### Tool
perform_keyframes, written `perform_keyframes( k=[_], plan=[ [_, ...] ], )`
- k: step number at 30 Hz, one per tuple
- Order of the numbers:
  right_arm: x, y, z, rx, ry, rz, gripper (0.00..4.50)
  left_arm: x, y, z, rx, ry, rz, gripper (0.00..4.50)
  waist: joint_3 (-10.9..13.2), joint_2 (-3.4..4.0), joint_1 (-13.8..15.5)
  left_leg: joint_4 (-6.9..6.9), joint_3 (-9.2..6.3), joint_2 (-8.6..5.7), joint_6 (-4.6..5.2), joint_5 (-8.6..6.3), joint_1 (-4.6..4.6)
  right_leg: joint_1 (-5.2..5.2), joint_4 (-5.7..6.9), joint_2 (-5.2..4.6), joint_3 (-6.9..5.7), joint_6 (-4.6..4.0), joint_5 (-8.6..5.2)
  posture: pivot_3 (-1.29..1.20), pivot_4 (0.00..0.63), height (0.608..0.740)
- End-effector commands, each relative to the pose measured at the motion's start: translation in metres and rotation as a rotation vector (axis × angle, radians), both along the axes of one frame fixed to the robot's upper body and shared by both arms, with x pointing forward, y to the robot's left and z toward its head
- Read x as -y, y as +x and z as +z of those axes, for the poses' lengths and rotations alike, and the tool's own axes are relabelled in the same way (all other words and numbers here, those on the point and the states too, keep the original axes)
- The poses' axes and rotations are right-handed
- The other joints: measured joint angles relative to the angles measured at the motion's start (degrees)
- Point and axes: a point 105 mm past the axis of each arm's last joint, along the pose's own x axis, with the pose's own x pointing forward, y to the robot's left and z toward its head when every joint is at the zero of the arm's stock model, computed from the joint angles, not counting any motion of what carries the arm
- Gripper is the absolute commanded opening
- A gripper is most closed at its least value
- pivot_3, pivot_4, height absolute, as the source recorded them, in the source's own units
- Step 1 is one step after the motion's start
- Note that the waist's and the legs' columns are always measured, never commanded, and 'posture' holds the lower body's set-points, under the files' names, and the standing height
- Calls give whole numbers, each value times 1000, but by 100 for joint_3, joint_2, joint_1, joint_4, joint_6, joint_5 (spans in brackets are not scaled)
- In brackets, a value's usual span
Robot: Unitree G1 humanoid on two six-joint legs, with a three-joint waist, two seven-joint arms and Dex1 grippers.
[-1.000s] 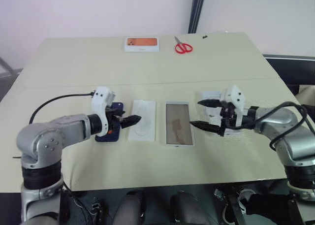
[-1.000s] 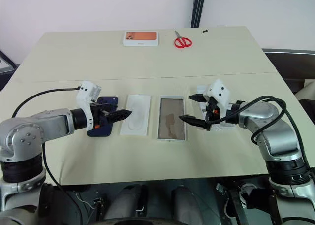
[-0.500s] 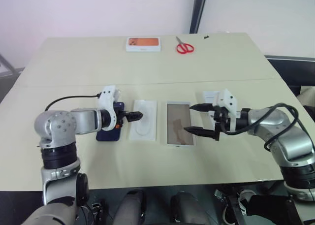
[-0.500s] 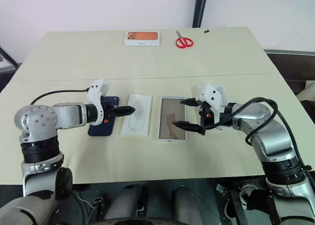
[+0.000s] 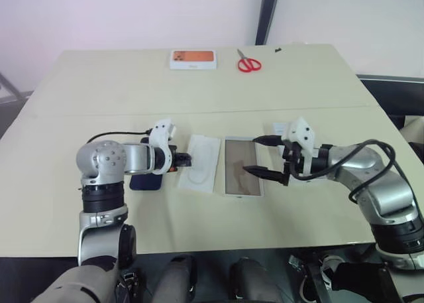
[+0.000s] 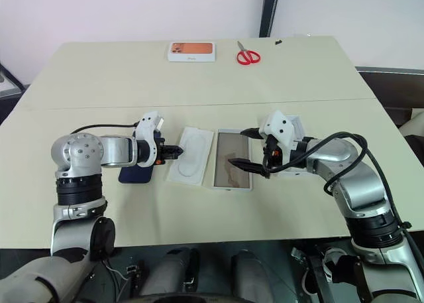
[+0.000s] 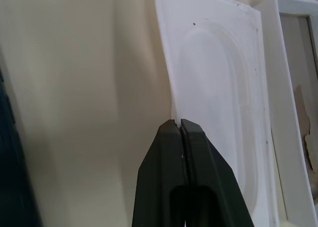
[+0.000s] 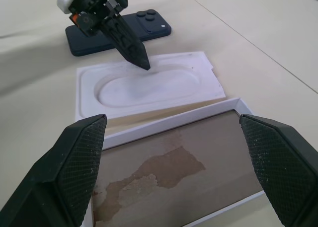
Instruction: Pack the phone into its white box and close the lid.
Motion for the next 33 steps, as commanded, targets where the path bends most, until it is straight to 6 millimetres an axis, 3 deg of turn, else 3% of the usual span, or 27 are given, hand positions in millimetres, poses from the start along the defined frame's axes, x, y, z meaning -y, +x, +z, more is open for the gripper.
perform_keyframes(
  k=[1, 4, 8, 14, 23, 31, 33],
  plan=[
    [-4, -6, 12, 59, 15, 19, 4500, -10, 5, 13, 50, 0, 43, 47, 0, 0, -9, -1, 0, 0, 0, 0, 0, -1, 0, 0, 0, 0, 0, 0, 150, 740],
    [-4, -6, 12, 60, 16, 16, 4500, -20, 11, 20, 84, -39, 99, 47, 0, 0, -15, -2, 0, 0, 0, 0, 0, -2, 1, 1, 0, 0, 0, 0, 150, 740],
    [-3, -7, 13, 61, 17, 14, 4500, -27, 18, 44, 117, -262, 170, 47, 1, -2, -7, -1, 0, 0, -1, 0, -1, -4, 1, 1, -1, 0, 0, 0, 150, 740],
    [-1, -2, 17, 77, 15, 3, 4500, 3, 17, 64, 144, -379, 72, 47, 2, -5, 33, 3, 0, -2, 0, 0, -2, 2, 0, -1, -2, 1, 0, 0, 150, 740],
    [18, 9, 24, 116, -9, -73, 4500, 68, 4, 43, 70, -266, -23, 47, 3, -6, 34, 2, 1, -2, 0, 0, -2, 0, 1, -1, 1, 1, 1, 0, 150, 740],
    [23, 7, 22, 115, -18, -92, 4500, 90, -8, 29, 29, -230, -59, 47, 3, -6, -7, -1, 2, -1, -1, 0, -2, -1, 1, 1, 1, 1, 0, 0, 150, 740],
    [23, 7, 20, 113, -23, -94, 4500, 94, -11, 30, 34, -240, -87, 659, 3, -6, -4, -1, 2, -1, -1, 0, -2, -1, 2, 1, 1, 1, 0, 0, 150, 740]
  ],
)
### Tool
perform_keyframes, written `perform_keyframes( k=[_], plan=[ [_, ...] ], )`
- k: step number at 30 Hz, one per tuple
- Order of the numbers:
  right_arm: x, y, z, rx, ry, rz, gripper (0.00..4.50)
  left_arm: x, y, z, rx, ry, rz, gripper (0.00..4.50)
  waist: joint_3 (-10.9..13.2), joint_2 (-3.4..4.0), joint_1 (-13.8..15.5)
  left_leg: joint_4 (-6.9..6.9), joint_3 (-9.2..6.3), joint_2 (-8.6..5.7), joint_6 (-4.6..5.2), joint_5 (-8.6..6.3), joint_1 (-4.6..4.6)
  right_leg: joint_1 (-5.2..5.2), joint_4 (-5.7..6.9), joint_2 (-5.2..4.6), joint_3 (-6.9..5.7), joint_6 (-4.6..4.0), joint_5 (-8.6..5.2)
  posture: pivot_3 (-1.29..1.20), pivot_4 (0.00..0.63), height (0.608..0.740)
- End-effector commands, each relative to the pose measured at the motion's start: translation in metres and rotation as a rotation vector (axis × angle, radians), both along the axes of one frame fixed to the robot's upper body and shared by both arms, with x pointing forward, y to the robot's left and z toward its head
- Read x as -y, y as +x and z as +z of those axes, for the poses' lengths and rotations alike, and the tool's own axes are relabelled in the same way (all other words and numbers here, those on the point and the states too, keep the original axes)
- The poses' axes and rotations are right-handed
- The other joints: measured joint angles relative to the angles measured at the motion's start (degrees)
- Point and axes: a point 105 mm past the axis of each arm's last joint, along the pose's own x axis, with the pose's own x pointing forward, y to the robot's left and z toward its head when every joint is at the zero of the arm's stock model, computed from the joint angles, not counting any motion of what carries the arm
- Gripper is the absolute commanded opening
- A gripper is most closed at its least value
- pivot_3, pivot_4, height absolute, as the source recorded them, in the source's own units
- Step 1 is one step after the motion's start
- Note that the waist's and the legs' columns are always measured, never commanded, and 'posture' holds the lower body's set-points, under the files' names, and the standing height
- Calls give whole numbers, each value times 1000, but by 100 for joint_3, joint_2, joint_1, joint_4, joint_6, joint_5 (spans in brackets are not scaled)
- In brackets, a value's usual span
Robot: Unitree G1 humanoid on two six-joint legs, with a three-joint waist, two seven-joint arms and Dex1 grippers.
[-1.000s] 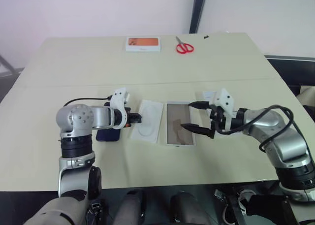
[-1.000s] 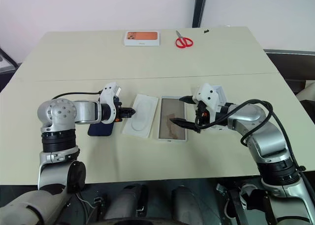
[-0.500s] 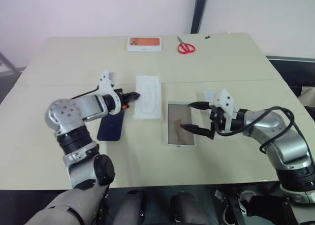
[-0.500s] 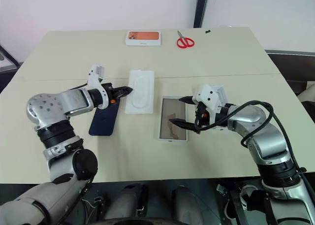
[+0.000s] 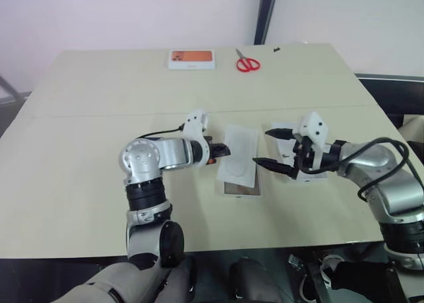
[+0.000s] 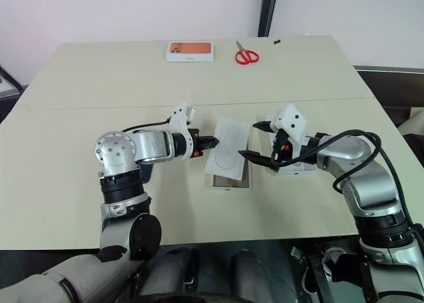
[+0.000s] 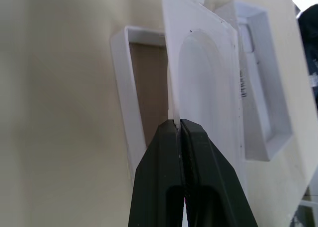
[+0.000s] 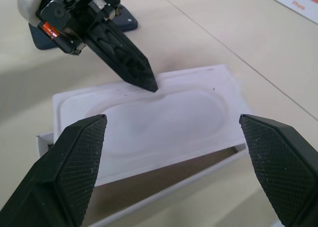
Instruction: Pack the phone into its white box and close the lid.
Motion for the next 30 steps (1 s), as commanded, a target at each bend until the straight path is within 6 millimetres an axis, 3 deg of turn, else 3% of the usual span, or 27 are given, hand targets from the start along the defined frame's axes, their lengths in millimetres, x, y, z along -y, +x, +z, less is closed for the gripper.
perform_keyframes(
  k=[1, 8, 11, 14, 18, 21, 30],
  plan=[
    [1, -2, 11, 56, -3, 2, 4500, 8, -7, 11, 53, -19, -59, 932, 0, 0, 3, 0, 0, 0, 0, 0, 0, 0, 0, 0, 0, 0, 0, 0, 150, 740],
    [-6, -2, 7, 45, -12, 11, 4500, -10, -12, 21, 125, -31, -99, 4373, 0, 0, -1, 1, 0, 0, -2, 1, 1, 0, 1, 0, 0, 0, 0, 0, 150, 740],
    [-8, 4, 1, 45, -48, 0, 4500, -29, -7, 39, 214, -54, -69, 4373, 0, 0, -3, 1, -1, 0, -3, 2, 0, -1, 0, 1, 0, 0, 0, 0, 150, 740],
    [-15, 12, -1, 46, -65, -16, 3661, -60, 8, 62, 387, -27, 48, 4414, 0, 1, -21, -1, -1, 0, -8, 5, 1, -4, 1, 1, 0, 0, 0, 0, 150, 740],
    [-25, 16, -6, 30, -105, -18, 1568, -98, 18, 55, 549, 163, 94, 4414, -3, 6, -20, -10, -1, 0, -15, 8, 4, -5, -2, 3, 1, -1, 0, 0, 150, 740],
    [-26, 27, -12, 40, -153, -99, 26, -113, 8, 37, 628, 293, -31, 4414, -3, 6, -12, -12, -1, 0, -14, 8, 3, -5, -7, 1, 3, -1, 0, 0, 150, 740],
    [-60, 40, -26, 48, -216, -105, 26, -132, -35, 11, 730, 361, -361, 4414, -3, 9, -21, -15, -4, 0, -11, 6, 0, -5, -13, -5, 2, -5, -1, 0, 150, 740]
  ],
)
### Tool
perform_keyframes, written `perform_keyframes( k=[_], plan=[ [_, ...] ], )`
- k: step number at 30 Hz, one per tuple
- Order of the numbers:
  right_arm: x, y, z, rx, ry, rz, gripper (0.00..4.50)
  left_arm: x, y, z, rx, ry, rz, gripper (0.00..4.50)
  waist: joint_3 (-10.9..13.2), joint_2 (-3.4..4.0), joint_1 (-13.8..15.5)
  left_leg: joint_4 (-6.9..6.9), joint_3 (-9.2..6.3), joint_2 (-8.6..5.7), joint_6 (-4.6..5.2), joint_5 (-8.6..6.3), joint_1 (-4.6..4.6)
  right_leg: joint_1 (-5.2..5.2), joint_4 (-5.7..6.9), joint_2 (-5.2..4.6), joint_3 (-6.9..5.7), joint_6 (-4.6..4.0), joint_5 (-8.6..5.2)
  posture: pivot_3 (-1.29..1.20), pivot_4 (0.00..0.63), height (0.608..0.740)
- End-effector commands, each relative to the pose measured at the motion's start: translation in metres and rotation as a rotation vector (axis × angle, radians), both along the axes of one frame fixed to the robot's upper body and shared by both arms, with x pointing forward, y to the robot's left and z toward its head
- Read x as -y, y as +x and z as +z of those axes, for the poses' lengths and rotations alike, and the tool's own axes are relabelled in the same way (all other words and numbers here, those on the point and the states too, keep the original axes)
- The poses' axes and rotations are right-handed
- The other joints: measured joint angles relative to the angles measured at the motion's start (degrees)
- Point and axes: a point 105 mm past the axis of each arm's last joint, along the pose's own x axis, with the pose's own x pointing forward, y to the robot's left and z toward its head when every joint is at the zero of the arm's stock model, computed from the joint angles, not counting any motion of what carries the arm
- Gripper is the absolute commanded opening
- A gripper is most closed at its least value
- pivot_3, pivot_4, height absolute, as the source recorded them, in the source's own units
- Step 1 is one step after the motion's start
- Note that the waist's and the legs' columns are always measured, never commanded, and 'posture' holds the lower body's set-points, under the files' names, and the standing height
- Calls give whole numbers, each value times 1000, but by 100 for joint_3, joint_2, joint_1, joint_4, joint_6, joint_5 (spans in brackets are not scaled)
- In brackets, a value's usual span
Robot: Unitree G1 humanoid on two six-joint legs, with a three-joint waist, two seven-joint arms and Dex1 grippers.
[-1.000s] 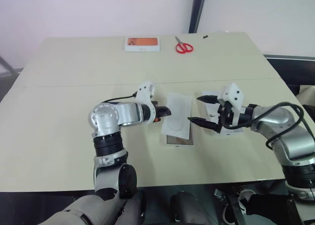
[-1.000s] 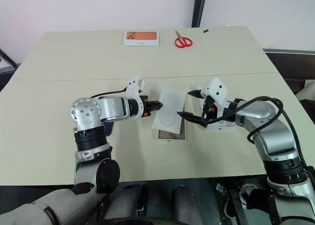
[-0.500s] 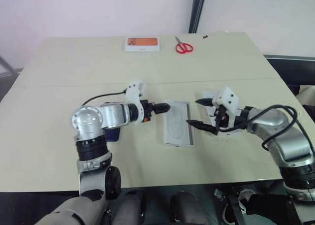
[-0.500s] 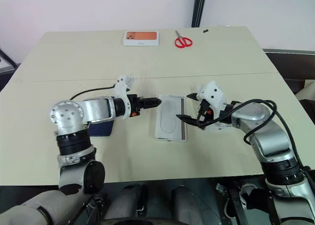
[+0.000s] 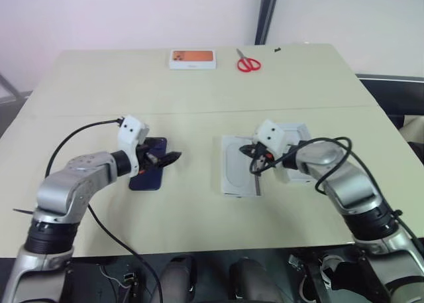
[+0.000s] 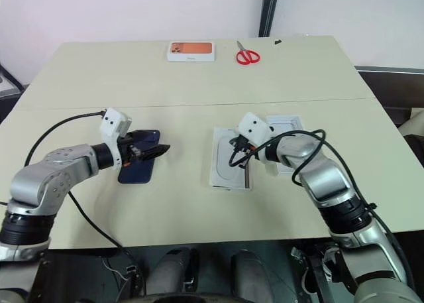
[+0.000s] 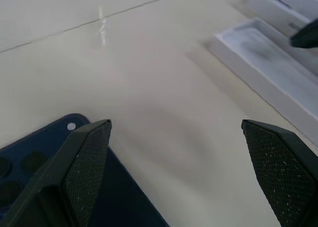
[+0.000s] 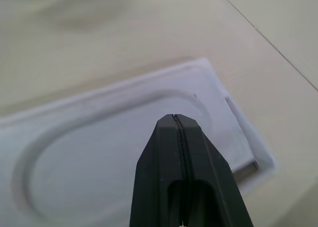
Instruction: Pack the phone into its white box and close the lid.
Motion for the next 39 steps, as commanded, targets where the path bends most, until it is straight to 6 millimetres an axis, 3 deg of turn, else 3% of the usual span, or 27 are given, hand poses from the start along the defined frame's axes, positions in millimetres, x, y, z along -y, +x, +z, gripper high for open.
perform_keyframes(
  k=[1, 9, 24, 33, 39],
  plan=[
    [-9, 12, 5, 50, -24, -34, 26, 5, -15, 2, 58, 66, -132, 4414, -1, 2, -10, -1, 1, 0, 0, 0, 1, -1, 0, 0, 1, 0, 0, 0, 150, 740],
    [-7, 25, -12, 37, -100, -104, 26, 9, -32, -1, 60, 64, -202, 4414, -1, 2, -5, -2, 0, 0, 16, -9, -1, -2, 3, 0, -2, 0, 0, 0, 150, 740],
    [26, 18, -17, 109, -333, -99, 26, 13, -30, -6, 58, 41, -173, 4414, -1, 2, -6, -1, 0, 0, 44, -25, 1, -2, 7, 1, -2, 1, 0, 0, 150, 740],
    [5, 5, 3, 108, -211, -3, 26, 15, -31, -6, 60, 29, -172, 4414, -1, 2, -12, 0, 0, 0, 44, -25, 1, -3, 7, 1, -2, 1, 0, 0, 150, 740],
    [-5, -17, -4, 21, -180, 107, 26, 14, -32, -5, 62, 19, -168, 4414, -1, 2, 3, 1, 0, 0, 45, -26, 1, 0, 7, 1, -2, 1, 0, 0, 150, 740]
  ],
)
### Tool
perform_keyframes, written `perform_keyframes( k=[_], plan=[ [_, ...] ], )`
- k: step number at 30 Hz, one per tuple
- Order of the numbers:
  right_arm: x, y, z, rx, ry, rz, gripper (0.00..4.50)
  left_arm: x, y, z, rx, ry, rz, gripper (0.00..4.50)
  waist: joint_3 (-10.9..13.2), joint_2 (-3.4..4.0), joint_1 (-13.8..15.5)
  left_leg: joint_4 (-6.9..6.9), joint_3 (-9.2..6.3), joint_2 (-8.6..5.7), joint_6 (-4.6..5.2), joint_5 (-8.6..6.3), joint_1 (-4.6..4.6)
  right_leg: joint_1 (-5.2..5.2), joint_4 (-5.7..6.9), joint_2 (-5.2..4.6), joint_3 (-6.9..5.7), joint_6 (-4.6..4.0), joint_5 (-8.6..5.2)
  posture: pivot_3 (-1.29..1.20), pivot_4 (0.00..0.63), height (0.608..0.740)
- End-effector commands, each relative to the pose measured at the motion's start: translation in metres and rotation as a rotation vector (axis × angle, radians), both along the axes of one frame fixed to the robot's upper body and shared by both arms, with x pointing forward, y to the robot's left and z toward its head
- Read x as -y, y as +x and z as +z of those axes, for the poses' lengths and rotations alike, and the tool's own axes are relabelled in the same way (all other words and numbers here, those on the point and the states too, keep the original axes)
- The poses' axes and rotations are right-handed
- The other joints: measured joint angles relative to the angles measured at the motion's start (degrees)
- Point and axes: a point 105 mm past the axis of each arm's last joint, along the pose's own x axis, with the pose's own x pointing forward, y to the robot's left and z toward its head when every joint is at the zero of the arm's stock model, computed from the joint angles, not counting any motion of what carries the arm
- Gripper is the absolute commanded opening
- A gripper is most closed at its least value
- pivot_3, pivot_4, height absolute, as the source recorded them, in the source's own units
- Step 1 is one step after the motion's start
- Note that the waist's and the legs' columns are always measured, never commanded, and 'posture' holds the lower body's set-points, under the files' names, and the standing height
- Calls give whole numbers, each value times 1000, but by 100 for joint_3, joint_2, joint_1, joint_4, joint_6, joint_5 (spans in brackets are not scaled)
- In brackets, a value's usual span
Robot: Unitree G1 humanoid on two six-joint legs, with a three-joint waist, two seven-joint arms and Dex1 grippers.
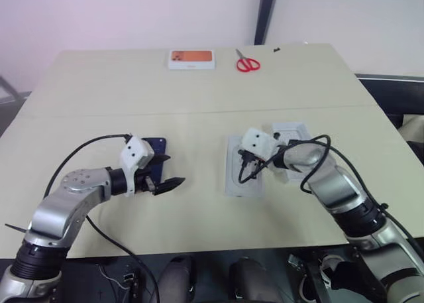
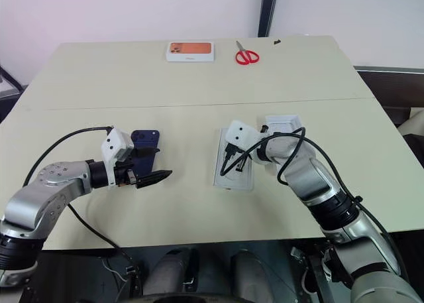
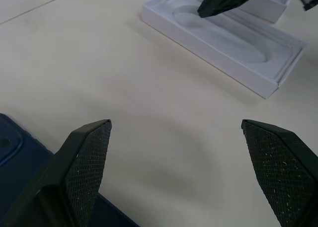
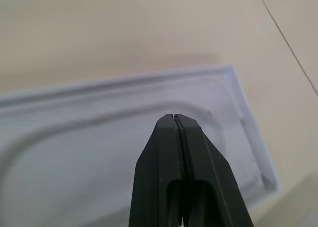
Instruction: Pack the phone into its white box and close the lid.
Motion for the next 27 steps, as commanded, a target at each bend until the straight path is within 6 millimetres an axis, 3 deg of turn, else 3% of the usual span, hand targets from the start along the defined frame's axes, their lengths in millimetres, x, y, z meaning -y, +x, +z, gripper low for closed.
perform_keyframes(
  k=[1, 9, 16, 19, 25, 27],
  plan=[
    [-3, -11, 2, -12, 4, 54, 26, 1, -3, 11, 47, -12, -7, 4414, 0, 0, 0, 0, 0, 0, 0, 0, 0, 0, 0, 0, 0, 0, 0, 0, 150, 740],
    [4, -37, -25, -97, -85, 159, 26, 0, -3, 11, 47, -15, 0, 4414, 0, 0, -8, 0, 0, 0, 1, -1, 1, 1, -1, 0, 0, 0, 0, 0, 150, 740],
    [0, -30, -4, -23, -17, 159, 26, -3, -2, 9, 40, -17, 19, 4414, 0, 0, -8, 0, 0, 0, 1, -1, 2, 1, 0, 0, 0, 0, 0, 0, 150, 740],
    [0, -41, 11, -67, 54, 214, 26, -7, -3, 9, 36, -16, 36, 4414, 0, 0, -2, 0, 0, 0, 1, 0, 2, 1, -1, 0, 1, 0, 0, 0, 150, 740],
    [9, -75, 2, -163, 30, 339, 2685, -2, -17, 13, 27, -18, -34, 4414, 0, 0, 6, 0, -5, 0, 7, -4, 3, 13, -13, -1, -3, 0, 0, 0, 150, 740],
    [11, -81, -6, -192, 19, 340, 2685, 4, -26, 14, 24, -11, -96, 4414, 0, 0, 3, 0, -5, 1, 7, -4, 2, 13, -13, -1, -4, 0, 0, 0, 150, 740]
  ],
)
